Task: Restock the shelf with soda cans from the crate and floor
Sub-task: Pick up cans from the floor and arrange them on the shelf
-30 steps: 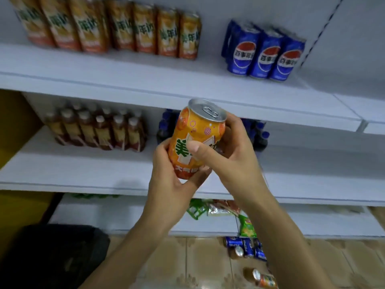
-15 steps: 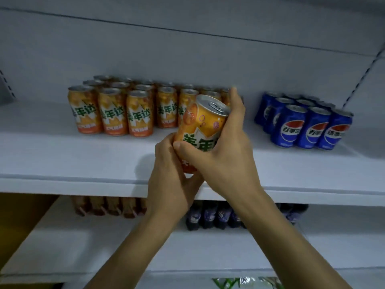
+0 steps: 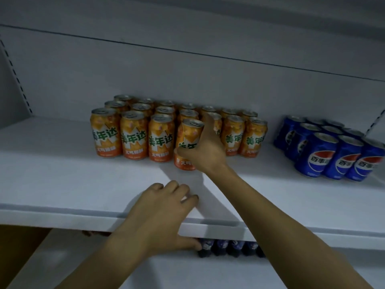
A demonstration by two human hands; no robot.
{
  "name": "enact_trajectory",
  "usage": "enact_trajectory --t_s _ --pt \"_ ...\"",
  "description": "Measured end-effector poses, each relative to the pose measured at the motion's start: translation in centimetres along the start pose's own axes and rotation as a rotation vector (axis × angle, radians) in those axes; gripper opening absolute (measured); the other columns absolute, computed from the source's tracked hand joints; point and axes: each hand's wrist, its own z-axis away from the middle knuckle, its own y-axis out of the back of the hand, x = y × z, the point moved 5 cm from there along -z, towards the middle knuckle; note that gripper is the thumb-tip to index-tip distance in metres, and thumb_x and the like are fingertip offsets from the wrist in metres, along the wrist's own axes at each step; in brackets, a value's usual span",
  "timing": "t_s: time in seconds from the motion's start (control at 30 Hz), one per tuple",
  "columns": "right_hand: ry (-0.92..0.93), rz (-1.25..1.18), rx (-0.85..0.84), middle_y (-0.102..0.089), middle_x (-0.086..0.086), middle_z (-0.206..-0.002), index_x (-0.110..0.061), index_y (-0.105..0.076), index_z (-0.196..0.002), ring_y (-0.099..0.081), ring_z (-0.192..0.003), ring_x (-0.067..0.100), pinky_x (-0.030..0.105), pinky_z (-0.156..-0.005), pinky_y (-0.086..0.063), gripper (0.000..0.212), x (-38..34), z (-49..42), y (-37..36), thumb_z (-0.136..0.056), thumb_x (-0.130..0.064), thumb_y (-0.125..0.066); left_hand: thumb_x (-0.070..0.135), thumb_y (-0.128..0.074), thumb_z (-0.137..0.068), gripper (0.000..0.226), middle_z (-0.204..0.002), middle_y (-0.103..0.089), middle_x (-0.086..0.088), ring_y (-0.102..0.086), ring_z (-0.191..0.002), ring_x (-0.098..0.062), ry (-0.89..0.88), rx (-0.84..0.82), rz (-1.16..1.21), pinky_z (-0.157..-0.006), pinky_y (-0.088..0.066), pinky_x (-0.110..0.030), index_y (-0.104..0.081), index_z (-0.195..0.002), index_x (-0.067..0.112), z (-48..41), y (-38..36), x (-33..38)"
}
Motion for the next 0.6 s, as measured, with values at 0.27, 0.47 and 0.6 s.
enact_trajectory --t_s 0.27,0.47,0.6 --pt "0.007 -0.065 0.136 -0.046 0.011 -0.142 -0.011 -0.010 -0.152 -0.054 -0.118 0.028 0.040 -0.087 -0.053 0.109 1.8 2.0 -3.0 -0.070 -0.027 -0.080 0.088 -0.029 -0.071 0.081 -0.120 -0.052 0.012 -0.046 -0.108 -0.012 -0.002 -0.081 0.103 -0.093 -0.039 -0.030 -0.048 -0.127 0.032 -0.5 0.6 -1.5" --pt "-0.058 -0.067 0.123 -0.055 0.013 -0.124 -0.007 -0.024 -0.143 -0.059 -0.105 0.031 0.046 -0.079 -0.054 0.092 2.3 1.4 -3.8 -0.069 -0.021 -0.078 0.071 -0.034 -0.086 0.057 -0.118 -0.050 0.013 -0.043 -0.108 -0.010 0.042 -0.076 0.130 -0.082 -0.040 -0.029 -0.046 -0.128 0.034 -1.1 0.5 -2.9" --pt "-0.097 -0.058 0.123 -0.049 0.014 -0.132 -0.009 -0.022 -0.145 -0.057 -0.110 0.032 0.043 -0.083 -0.053 0.093 2.3 0.7 -4.0 -0.071 -0.021 -0.076 0.069 -0.038 -0.086 0.054 -0.118 -0.050 0.013 -0.042 -0.109 -0.010 0.050 -0.105 0.163 -0.075 -0.038 -0.029 -0.047 -0.127 0.034 -1.1 0.2 -3.1"
